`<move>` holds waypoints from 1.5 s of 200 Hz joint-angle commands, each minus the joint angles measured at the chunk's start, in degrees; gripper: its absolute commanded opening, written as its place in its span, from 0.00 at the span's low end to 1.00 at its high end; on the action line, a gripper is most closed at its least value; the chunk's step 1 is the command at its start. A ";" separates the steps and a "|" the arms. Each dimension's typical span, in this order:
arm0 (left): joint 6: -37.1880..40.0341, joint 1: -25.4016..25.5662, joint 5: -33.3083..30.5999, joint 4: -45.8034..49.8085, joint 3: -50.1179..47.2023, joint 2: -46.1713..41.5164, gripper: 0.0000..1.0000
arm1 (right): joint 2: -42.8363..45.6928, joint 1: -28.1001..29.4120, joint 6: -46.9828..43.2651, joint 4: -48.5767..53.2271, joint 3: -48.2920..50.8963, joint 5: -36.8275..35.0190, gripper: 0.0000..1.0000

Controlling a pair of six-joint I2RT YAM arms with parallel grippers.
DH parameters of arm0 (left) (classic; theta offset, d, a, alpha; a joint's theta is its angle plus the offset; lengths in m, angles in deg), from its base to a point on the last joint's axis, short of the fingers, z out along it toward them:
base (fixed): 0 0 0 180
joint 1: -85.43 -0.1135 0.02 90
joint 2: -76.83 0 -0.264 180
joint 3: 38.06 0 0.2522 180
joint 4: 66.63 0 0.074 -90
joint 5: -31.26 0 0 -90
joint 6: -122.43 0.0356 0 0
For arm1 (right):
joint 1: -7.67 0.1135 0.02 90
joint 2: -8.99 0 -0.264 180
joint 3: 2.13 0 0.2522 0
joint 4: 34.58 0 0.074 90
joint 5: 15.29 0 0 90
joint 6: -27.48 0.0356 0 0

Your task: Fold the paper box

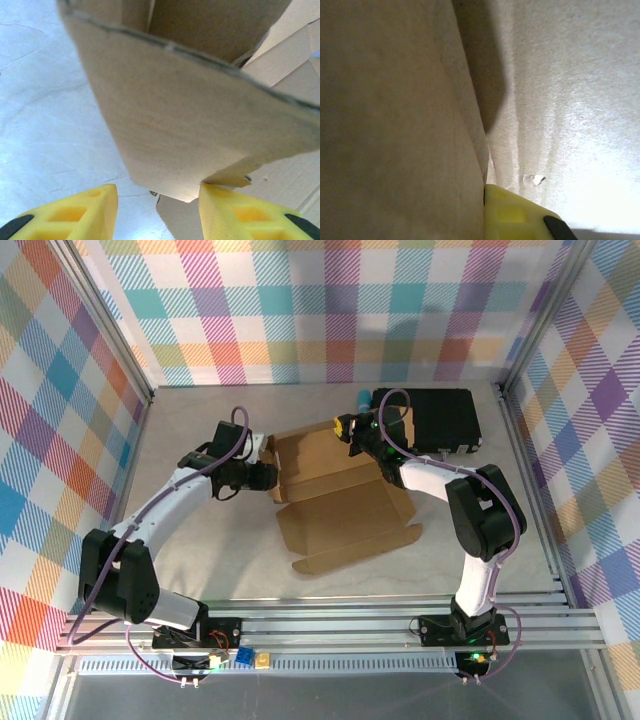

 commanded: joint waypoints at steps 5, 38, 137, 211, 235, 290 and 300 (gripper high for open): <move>3.41 0.57 -4.43 2.62 0.06 -1.95 0.50 | -0.32 -0.20 0.15 -1.42 -1.85 1.16 0.00; 6.80 0.40 -3.06 -0.22 -0.42 0.05 0.57 | -0.51 -0.20 0.18 -1.54 -2.28 1.69 0.00; 8.47 -0.31 7.11 -13.40 -0.28 6.07 0.60 | -0.38 -0.22 0.23 -1.45 -2.15 2.48 0.00; 5.98 -0.22 7.49 -12.97 -3.26 2.90 0.62 | 0.10 -0.22 -3.00 -8.74 0.90 3.89 0.00; 4.11 -0.13 6.20 -12.78 -5.14 0.81 0.64 | 0.35 -0.11 -3.23 -13.53 3.61 3.65 0.00; 2.22 -0.13 3.22 -11.89 -7.38 -3.30 0.66 | -1.49 3.29 -2.80 -19.87 4.32 0.09 0.00; 2.10 -0.12 1.75 -11.52 -7.66 -3.88 0.66 | -2.74 4.17 -2.27 -22.31 4.02 -1.03 0.00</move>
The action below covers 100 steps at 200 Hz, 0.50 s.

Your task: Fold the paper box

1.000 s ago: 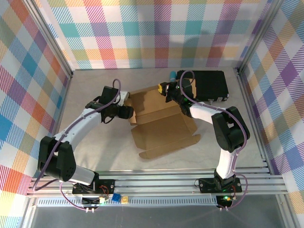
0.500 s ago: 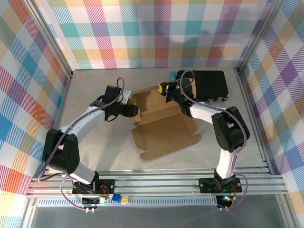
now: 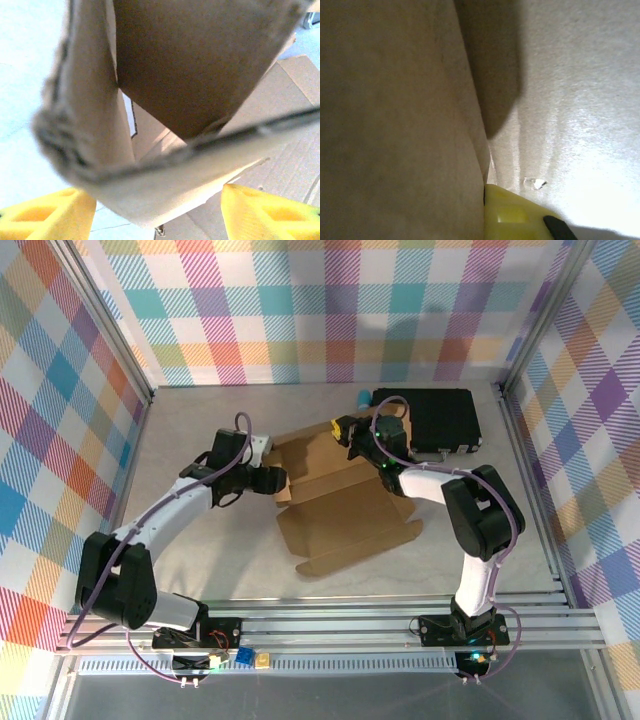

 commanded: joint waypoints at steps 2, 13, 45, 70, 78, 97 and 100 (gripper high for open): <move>-1.29 -0.06 -3.36 0.98 -0.99 -2.43 0.66 | -2.43 2.77 -0.45 -9.69 -0.85 -2.50 0.00; -1.40 -0.19 -5.43 1.27 -1.69 -3.49 0.66 | -3.87 3.53 0.17 -11.61 -1.61 -3.23 0.00; -1.58 -1.24 -12.51 2.79 -3.79 -7.56 0.68 | -7.47 5.62 1.23 -12.82 -4.76 -4.21 0.00; -1.77 -2.93 -14.95 3.98 -5.18 -9.65 0.68 | -10.44 7.32 1.61 -13.22 -8.57 -4.60 0.00; -1.84 -3.34 -15.32 4.34 -5.52 -10.31 0.68 | -11.21 7.75 1.70 -13.09 -9.83 -4.61 0.00; -2.62 -4.34 -15.41 4.29 -6.60 -12.13 0.68 | -12.67 8.31 1.75 -12.40 -12.56 -4.46 0.00; -2.82 -4.58 -15.36 4.27 -6.81 -12.42 0.69 | -12.85 8.39 1.74 -12.30 -12.83 -4.48 0.00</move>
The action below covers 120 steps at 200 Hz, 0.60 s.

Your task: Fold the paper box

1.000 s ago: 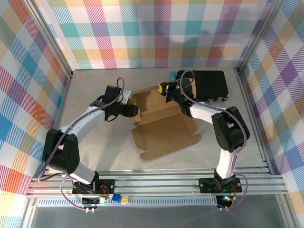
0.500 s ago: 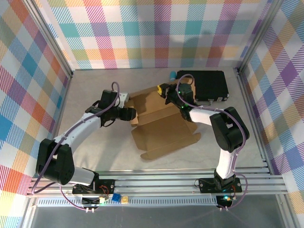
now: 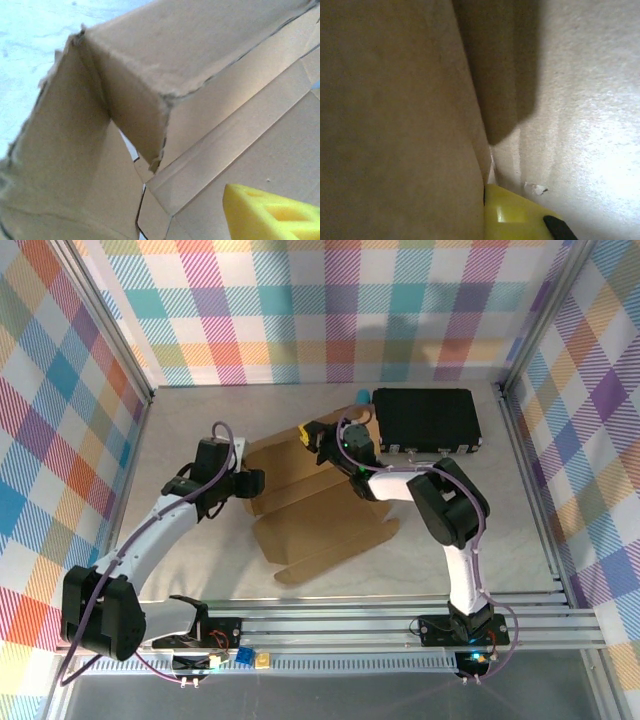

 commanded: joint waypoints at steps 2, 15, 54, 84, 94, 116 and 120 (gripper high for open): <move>-1.63 -1.46 -2.22 1.36 -1.61 -2.76 0.69 | -1.34 0.70 0.70 -4.33 -4.32 -0.71 0.00; -2.11 -2.20 -1.78 1.21 -2.07 -3.70 0.69 | -2.12 0.90 0.47 -3.44 -6.12 -0.37 0.00; -3.30 -3.69 -2.60 0.84 -1.41 -4.08 0.69 | -7.16 0.92 -0.52 -2.55 -14.60 2.20 0.00; -4.89 -4.73 -2.43 0.37 -0.75 -4.20 0.70 | -9.24 0.82 -0.74 -3.28 -15.88 3.58 0.00; -5.12 -4.82 -2.10 0.49 -0.68 -4.13 0.70 | -9.59 0.65 -0.76 -4.06 -15.24 4.16 0.00; -5.71 -4.86 -1.34 1.15 -0.96 -5.06 0.70 | -10.67 0.29 -0.82 -6.49 -14.47 5.64 0.00; -5.93 -4.93 -1.31 1.29 -1.15 -5.33 0.70 | -10.78 0.21 -0.81 -6.74 -14.32 5.82 0.00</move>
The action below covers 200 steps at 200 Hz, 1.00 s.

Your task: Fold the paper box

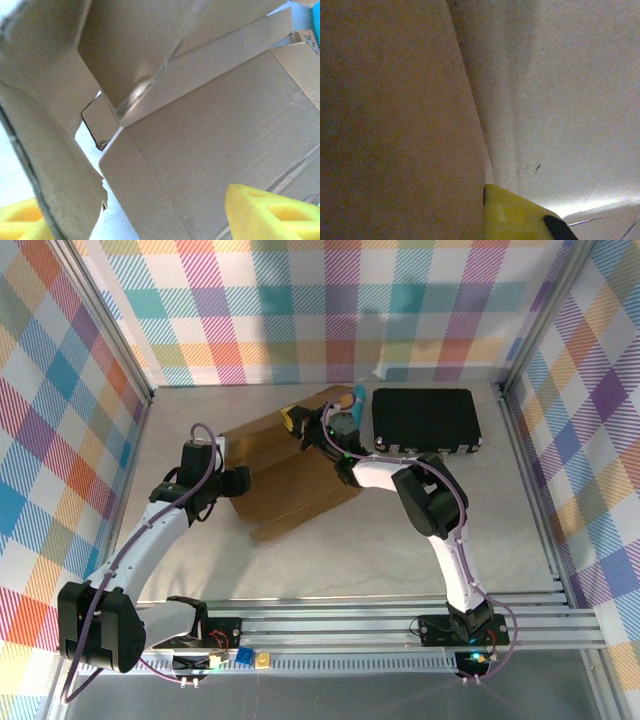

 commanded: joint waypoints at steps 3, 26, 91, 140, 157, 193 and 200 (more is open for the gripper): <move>-1.71 -0.65 0.65 1.24 0.14 -2.45 0.70 | -1.62 -0.67 -0.66 -6.39 0.41 2.50 0.00; -3.77 -0.65 1.09 2.05 -0.63 -5.13 0.70 | -2.01 -1.04 -0.84 -7.23 1.18 3.32 0.00; -9.03 -1.69 2.02 4.63 -1.49 -15.08 0.66 | -3.28 -1.40 -0.51 -8.30 3.07 4.38 0.00; -7.03 -7.24 -1.92 3.54 -2.78 -15.58 0.46 | -3.59 -1.75 -0.77 -6.34 1.56 5.78 0.00; -6.82 -9.43 -3.33 1.99 -2.40 -15.23 0.43 | -3.42 -2.00 -0.93 -5.37 1.32 6.19 0.00; -8.09 -13.92 -6.52 -1.03 -2.34 -13.82 0.42 | -3.15 -2.63 -1.79 -2.79 0.37 7.03 0.00; -8.84 -15.02 -6.45 -1.58 -2.55 -13.21 0.41 | -3.32 -2.63 -1.74 -2.51 -0.02 7.19 0.00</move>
